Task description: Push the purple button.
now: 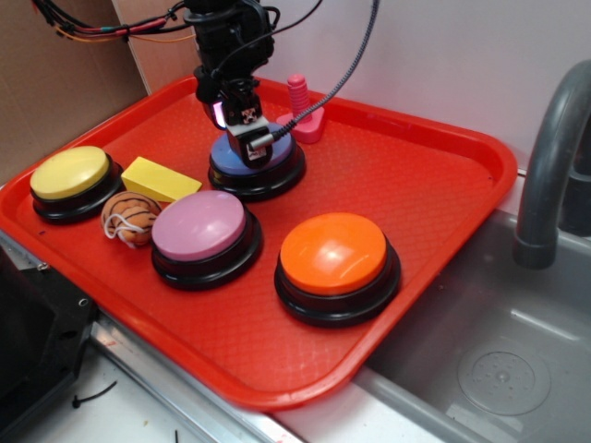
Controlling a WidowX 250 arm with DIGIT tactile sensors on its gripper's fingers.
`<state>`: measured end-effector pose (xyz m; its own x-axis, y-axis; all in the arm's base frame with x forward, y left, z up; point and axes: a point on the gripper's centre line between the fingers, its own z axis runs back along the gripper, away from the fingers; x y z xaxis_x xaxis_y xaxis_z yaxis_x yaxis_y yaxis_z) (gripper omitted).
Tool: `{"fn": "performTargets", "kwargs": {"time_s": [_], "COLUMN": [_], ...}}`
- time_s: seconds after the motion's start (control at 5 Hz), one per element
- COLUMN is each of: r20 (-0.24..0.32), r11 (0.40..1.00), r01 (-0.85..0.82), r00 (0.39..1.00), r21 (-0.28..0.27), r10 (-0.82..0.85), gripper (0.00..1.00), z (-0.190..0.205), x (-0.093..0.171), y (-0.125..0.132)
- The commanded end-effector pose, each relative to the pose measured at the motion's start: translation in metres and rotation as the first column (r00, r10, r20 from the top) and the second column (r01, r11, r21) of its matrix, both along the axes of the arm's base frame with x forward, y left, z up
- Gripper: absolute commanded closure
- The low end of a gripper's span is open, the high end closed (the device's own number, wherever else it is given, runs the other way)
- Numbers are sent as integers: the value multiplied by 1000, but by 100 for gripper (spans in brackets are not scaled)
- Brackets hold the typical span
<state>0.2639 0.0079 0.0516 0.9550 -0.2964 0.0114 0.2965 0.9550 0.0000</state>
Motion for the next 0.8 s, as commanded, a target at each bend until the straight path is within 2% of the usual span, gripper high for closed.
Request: {"fn": "performTargets", "kwargs": {"time_s": [0.0,0.2,0.4,0.6], "r20": [-4,6,5,34], "r11": [995,992,990,993], "r01": [-91,-122,-133,-111], "r00": [996,993,991,993], "r21": [-26,-12,-37,-33], "r10": [91,122,133,112], "gripper": [0,0,0,0], "z": [58,73,88,100], "x": [-7,-13,-21,-26], "y": [10,11,9,5]}}
